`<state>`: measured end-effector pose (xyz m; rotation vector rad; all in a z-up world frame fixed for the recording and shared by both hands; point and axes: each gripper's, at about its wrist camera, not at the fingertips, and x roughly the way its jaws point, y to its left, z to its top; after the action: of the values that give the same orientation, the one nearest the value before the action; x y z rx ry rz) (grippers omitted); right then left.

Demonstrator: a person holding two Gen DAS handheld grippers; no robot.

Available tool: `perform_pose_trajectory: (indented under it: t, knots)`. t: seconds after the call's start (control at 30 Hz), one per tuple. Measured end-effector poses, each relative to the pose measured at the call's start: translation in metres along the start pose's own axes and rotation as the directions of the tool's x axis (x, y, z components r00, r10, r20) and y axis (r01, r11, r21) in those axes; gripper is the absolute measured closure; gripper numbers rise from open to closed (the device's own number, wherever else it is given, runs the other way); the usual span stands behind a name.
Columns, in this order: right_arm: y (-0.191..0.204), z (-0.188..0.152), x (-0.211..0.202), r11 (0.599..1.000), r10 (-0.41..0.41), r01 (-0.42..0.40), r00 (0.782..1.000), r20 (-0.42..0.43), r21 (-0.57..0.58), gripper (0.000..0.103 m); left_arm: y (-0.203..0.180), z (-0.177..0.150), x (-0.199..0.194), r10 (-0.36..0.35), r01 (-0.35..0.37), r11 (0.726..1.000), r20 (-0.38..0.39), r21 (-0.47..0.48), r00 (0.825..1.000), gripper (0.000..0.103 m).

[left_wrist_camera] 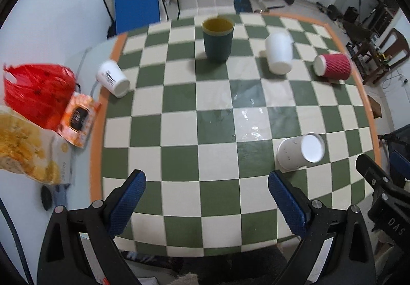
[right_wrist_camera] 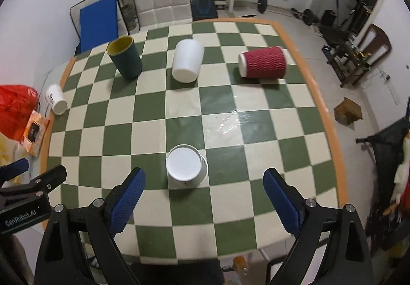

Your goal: Flip cup upside down

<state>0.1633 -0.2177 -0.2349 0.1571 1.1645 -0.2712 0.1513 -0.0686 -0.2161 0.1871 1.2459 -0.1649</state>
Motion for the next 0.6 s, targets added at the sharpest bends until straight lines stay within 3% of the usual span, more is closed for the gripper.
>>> perform_pose_trajectory:
  t: [0.1, 0.27, 0.43, 0.6]
  knots:
    - [-0.002, -0.005, -0.036, 1.0, -0.02, 0.019, 0.999, 0.027, 0.018, 0.008, -0.001, -0.006, -0.042, 0.015, -0.017, 1.0, 0.064, 0.019, 0.998, 0.005]
    - [-0.007, -0.016, -0.103, 0.999, -0.032, 0.031, 0.999, 0.038, 0.024, 0.008, 0.002, -0.017, -0.104, -0.014, 0.015, 1.0, 0.126, -0.006, 0.992, 0.005]
    - [-0.013, -0.021, -0.178, 0.999, -0.033, 0.032, 0.991, 0.131, 0.011, 0.008, 0.001, -0.03, -0.158, -0.019, 0.026, 0.999, 0.191, -0.038, 0.981, 0.005]
    - [-0.02, -0.023, -0.231, 1.0, -0.027, 0.026, 0.978, 0.207, 0.008, 0.008, -0.001, -0.039, -0.19, -0.02, 0.033, 0.997, 0.2, -0.065, 0.98, 0.005]
